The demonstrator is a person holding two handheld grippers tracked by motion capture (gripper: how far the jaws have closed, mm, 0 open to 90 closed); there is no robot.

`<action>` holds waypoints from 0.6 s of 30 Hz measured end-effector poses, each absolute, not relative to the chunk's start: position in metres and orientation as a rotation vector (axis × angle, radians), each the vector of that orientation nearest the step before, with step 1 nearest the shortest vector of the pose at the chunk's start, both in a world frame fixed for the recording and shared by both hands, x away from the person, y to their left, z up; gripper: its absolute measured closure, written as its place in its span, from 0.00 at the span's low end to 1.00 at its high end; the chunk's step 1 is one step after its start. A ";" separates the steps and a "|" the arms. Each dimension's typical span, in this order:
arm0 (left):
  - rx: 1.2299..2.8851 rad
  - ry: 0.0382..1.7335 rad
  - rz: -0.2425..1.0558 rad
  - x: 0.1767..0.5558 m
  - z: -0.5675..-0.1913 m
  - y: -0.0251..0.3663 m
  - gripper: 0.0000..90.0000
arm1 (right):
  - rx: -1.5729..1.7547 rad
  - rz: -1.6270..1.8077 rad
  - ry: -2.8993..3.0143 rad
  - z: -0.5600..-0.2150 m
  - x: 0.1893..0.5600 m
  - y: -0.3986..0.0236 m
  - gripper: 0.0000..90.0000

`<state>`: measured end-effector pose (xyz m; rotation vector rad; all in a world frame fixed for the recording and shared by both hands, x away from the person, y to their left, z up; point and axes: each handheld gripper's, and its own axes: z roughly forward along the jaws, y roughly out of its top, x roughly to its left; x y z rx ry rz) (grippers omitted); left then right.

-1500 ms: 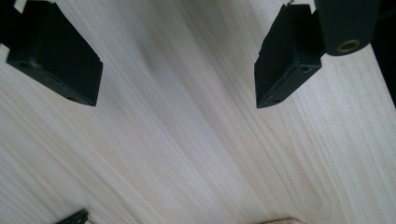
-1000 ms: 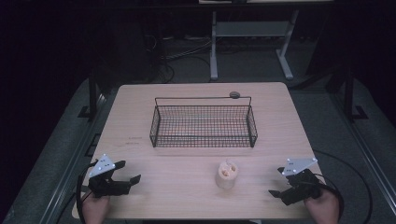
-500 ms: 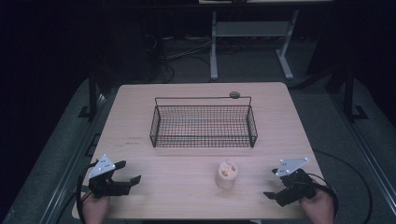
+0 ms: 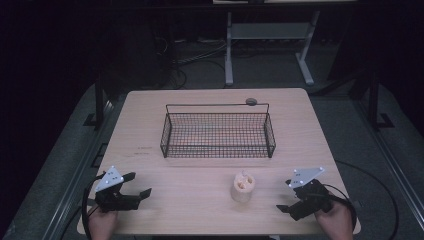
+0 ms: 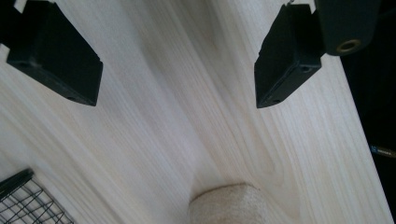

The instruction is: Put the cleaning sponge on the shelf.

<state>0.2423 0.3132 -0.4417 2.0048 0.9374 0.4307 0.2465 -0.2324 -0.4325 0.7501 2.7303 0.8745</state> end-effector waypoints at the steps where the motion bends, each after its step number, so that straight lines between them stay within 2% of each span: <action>1: 2.005 0.937 0.431 0.242 -0.442 0.313 0.15 | 0.753 0.873 2.726 -0.431 0.246 -0.231 0.17; 18: 1.993 0.940 0.429 0.239 -0.441 0.312 0.15 | 0.754 0.892 2.756 -0.410 0.245 -0.217 0.17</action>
